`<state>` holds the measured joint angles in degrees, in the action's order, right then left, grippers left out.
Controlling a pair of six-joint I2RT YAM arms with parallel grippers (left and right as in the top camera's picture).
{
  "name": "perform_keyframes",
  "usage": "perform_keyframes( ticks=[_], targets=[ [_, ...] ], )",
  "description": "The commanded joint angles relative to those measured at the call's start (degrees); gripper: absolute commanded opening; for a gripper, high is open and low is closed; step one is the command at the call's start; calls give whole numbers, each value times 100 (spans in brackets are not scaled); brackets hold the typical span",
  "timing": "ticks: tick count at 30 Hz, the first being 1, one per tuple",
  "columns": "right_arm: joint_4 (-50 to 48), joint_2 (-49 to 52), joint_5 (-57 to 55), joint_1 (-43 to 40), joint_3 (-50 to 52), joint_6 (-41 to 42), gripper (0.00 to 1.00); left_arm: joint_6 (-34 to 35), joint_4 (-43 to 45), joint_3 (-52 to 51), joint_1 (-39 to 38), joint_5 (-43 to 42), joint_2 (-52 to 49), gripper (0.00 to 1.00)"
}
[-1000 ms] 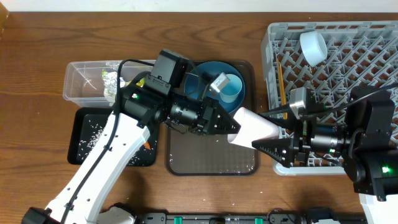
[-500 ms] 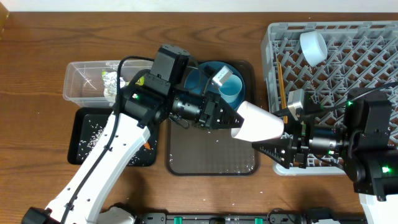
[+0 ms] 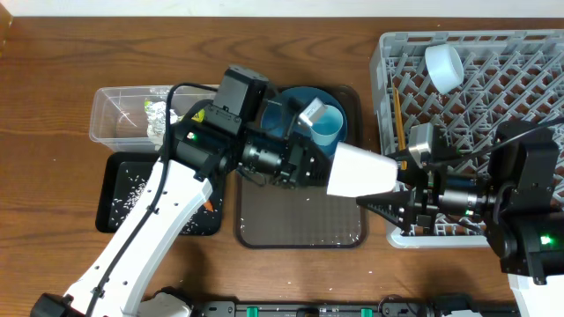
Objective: Sort waste into correct bins and load items into the dishwasher rack
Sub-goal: 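Close the right gripper on the pink cup base and open the left gripper, then carry the pink cup with the right gripper over the dish rack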
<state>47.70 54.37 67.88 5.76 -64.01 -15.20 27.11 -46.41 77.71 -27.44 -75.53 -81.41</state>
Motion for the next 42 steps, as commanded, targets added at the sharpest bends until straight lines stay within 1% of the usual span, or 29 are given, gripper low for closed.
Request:
perform_keyframes(
  ticks=[1, 3, 5, 6, 7, 12, 15, 19, 21, 22, 26, 28, 30, 31, 33, 35, 37, 42],
  targets=[
    [-101, 2, -37, -11, -70, -68, 55, -531, -424, 39, -31, 560, -13, 14],
    [-101, 7, -59, -11, -70, -68, 56, -614, -586, 39, -28, 822, -13, 15],
    [-103, 7, -146, -11, -70, -63, 56, -612, -584, 39, -28, 1119, -13, 17],
    [-101, 7, -271, -11, -70, -15, 56, -610, -584, 39, -22, 1335, -13, 17],
    [-96, 7, -444, -11, -70, 46, 56, -610, -581, 39, -24, 1552, -13, 22],
    [-61, 7, -643, -11, -70, 59, 54, -608, -581, 39, -22, 2177, -13, 24],
    [-52, 7, -828, -11, -70, 61, 54, -610, -586, 39, 2, 2524, -13, 24],
    [146, 7, -1585, -13, -70, 83, 54, -608, -667, 39, 164, 3161, -13, 25],
    [284, 7, -2234, -13, -70, 221, 54, -608, -769, 39, 264, 3528, -13, 29],
    [382, 7, -2728, -13, -70, 323, 54, -610, -850, 39, 304, 3753, -13, 31],
    [688, 11, -5246, -17, -70, 1154, 53, -610, -1193, 39, 328, 4629, -13, 40],
    [791, 31, -6220, -20, -72, 1528, 53, -610, -1316, 39, 328, 4905, -13, 48],
    [876, 72, -6787, -28, -70, 1674, 54, -612, -1340, 39, 328, 4968, -13, 52],
    [896, 105, -6918, -37, -70, 1749, 54, -612, -1340, 39, 328, 4968, -13, 55],
    [914, 219, -6996, -94, -70, 1867, 55, -610, -1338, 39, 328, 4968, -13, 65],
    [914, 435, -7001, -188, -70, 1980, 55, -610, -1335, 39, 328, 4968, -13, 81],
    [909, 682, -6996, -280, -72, 2037, 54, -610, -1335, 39, 328, 4968, -13, 84],
    [844, 1246, -6896, -376, -76, 2031, 51, -610, -1338, 39, 328, 4968, -13, 89]
  ],
)
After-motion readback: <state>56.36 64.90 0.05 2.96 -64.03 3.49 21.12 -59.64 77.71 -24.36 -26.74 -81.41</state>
